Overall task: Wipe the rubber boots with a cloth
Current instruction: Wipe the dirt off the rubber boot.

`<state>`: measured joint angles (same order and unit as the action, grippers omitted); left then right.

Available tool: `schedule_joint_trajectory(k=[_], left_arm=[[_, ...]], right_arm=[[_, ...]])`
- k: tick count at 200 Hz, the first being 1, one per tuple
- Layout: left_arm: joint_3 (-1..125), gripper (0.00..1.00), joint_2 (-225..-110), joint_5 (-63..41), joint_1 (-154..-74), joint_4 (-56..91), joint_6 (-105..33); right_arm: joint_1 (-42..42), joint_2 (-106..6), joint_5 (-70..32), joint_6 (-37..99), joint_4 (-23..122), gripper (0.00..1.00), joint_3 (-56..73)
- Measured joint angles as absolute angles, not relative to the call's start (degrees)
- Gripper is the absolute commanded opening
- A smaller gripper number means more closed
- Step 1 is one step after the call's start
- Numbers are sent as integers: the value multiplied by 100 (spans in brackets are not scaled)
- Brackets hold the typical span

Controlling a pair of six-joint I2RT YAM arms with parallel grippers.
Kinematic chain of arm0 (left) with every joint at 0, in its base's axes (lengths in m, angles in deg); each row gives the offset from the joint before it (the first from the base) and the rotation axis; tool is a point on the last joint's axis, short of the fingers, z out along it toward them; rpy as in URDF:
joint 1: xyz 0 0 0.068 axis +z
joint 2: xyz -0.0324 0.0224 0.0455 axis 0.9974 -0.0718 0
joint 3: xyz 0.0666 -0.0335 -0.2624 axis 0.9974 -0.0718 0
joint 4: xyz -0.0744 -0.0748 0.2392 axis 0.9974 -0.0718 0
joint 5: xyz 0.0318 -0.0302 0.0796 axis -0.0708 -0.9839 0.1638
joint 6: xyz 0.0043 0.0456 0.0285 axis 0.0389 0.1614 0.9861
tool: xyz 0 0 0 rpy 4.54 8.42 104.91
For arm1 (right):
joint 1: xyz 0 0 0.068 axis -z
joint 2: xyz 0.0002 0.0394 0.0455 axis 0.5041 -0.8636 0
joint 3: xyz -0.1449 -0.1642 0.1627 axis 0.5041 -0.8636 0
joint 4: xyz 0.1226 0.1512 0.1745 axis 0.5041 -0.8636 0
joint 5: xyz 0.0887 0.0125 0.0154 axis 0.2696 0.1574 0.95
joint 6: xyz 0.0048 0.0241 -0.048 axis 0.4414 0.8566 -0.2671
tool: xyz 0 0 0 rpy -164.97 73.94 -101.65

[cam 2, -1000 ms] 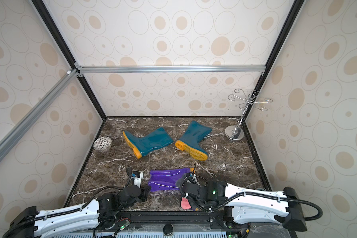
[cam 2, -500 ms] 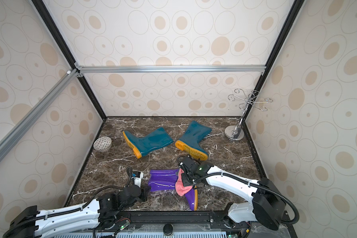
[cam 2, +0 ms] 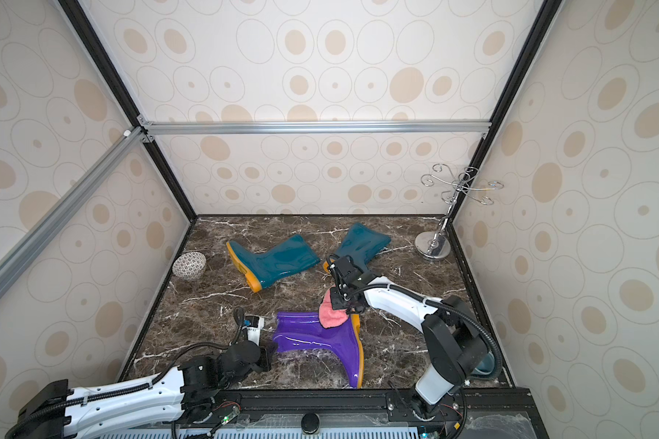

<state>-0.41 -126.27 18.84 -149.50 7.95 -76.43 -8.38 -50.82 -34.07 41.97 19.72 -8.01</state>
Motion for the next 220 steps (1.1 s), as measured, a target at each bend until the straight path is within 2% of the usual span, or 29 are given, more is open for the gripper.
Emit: schedule_joint_trajectory(k=[70, 114, 152, 183, 220], left_arm=[[-41, 0, -12623, 1941, -14934, 797, -7551], [-41, 0, -12743, 2011, -14919, 797, -7481], [-41, 0, -12673, 2041, -14919, 797, -7446], [-41, 0, -12605, 2061, -14919, 797, -7446], [-41, 0, -12551, 2072, -14919, 811, -7446]], right_arm=[[-1149, -3014, -3249, 4348, 1670, 0, -2414], [-2816, -2102, -3595, 4785, 711, 0, -2500], [-3726, -1488, -3899, 5434, -303, 0, -2454], [-3852, -1302, -4021, 5687, -710, 0, -2408], [-3854, -2000, -4257, 5609, -432, 0, -2395]])
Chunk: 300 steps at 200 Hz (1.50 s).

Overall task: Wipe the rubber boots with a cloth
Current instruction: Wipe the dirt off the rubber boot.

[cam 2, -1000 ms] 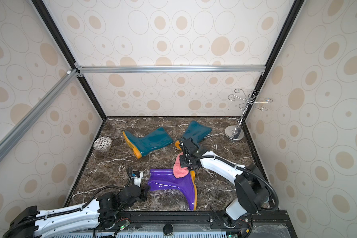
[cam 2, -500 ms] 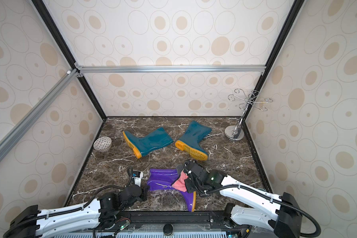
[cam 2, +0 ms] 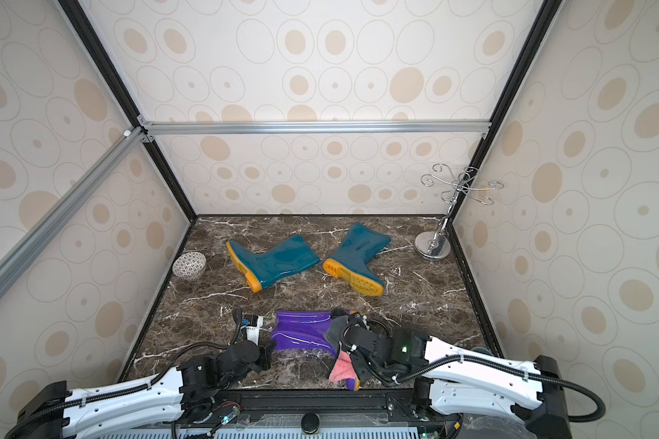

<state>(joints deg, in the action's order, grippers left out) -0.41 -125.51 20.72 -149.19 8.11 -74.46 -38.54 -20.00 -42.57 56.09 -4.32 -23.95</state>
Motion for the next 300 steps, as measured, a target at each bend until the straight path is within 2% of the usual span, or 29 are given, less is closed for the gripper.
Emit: schedule_joint_trajectory(k=[18, 58, 93, 133, 177, 215, 249, 300], left_arm=[[-43, 0, -12553, 2074, -14915, 808, -7446], [-148, 0, -12572, 2052, -14904, 907, -7450], [-303, 0, -12577, 2006, -14897, 979, -7490], [-307, 0, -12548, 2017, -14895, 979, -7492], [-307, 0, -12535, 2017, -14893, 972, -7492], [-285, 0, -12559, 2017, -14893, 931, -7490], [-266, 0, -12557, 2028, -14893, 900, -7490], [-244, 0, -12629, 2063, -14893, 898, -7488]], right_arm=[[-3706, -2432, -4233, 5454, -70, 0, -2261], [-2821, -3753, -4056, 4861, 722, 0, -1665], [-2224, -5053, -3435, 4240, 1316, 0, -220], [-2104, -6769, -2751, 3685, 1734, 0, 1640], [-2104, -7720, -2023, 3657, 2256, 0, 1931], [-2086, -7656, -2010, 3742, 2770, 0, 1225], [-1863, -6859, -2417, 3869, 2975, 0, 27], [-972, -5453, -3171, 4166, 2466, 0, -1247]])
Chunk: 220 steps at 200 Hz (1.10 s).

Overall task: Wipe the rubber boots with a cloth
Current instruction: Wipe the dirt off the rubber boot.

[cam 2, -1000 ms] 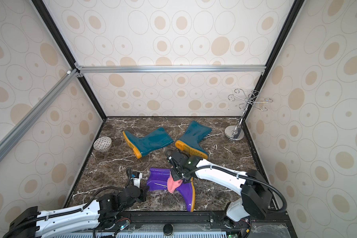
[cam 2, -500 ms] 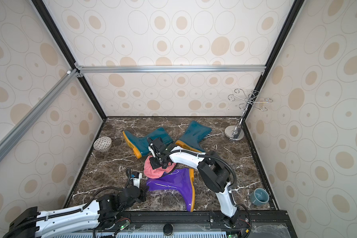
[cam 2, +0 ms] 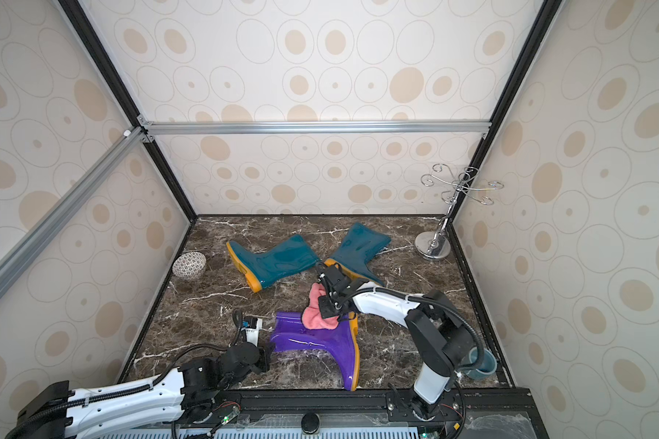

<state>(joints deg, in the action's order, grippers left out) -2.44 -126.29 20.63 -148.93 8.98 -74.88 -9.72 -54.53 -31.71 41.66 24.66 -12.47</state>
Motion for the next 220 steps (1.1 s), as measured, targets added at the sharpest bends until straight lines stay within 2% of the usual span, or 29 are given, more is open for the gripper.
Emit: schedule_joint_trajectory(k=[48, 79, 143, 167, 220], left_arm=[[-226, 0, -12721, 2122, -14891, 924, -7455], [-222, 0, -12758, 2122, -14889, 937, -7440], [-222, 0, -12822, 2124, -14886, 975, -7437], [-222, 0, -12817, 2124, -14886, 977, -7437], [-222, 0, -12951, 2120, -14886, 1047, -7437]], right_arm=[[-637, -4251, -3632, 4092, 1467, 0, -1599], [-543, -4059, -3558, 3858, 1238, 0, -1610], [-574, -5103, -2701, 3827, 1996, 0, -1306], [-956, -5355, -2421, 3832, 2287, 0, -1109], [-1774, -6743, -1761, 4024, 2969, 0, 18]])
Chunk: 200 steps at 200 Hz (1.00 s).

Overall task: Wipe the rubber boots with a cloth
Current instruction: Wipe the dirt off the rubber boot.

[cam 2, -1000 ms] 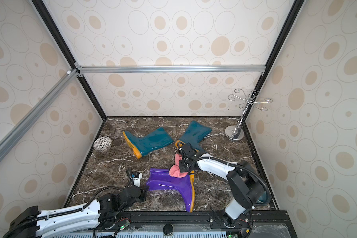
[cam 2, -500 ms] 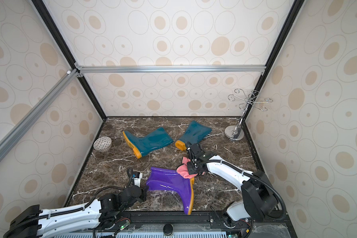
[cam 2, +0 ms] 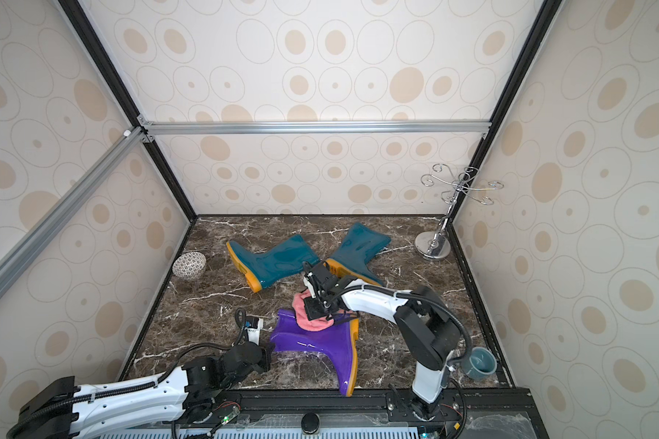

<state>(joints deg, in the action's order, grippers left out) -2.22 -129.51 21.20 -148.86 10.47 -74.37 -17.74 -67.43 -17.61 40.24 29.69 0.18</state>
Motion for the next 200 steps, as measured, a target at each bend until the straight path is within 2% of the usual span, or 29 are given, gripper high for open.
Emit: schedule_joint_trajectory(k=[56, 97, 141, 179, 200], left_arm=[[-211, 0, -13038, 2120, -14886, 1079, -7394], [-211, 0, -13049, 2120, -14880, 1114, -7378], [-211, 0, -13051, 2122, -14860, 1152, -7337], [-191, 0, -13128, 2124, -14860, 1158, -7293], [-154, 0, -13189, 2140, -14858, 1165, -7262]], right_arm=[[-1959, -6845, -1650, 4098, 3410, 0, 327], [-1863, -6227, -2091, 4127, 3482, 0, -786], [-1533, -4671, -2828, 4260, 2822, 0, -1951], [-1505, -3128, -3123, 4171, 1474, 0, -2019], [-1643, -2714, -3090, 4205, 1017, 0, -2051]])
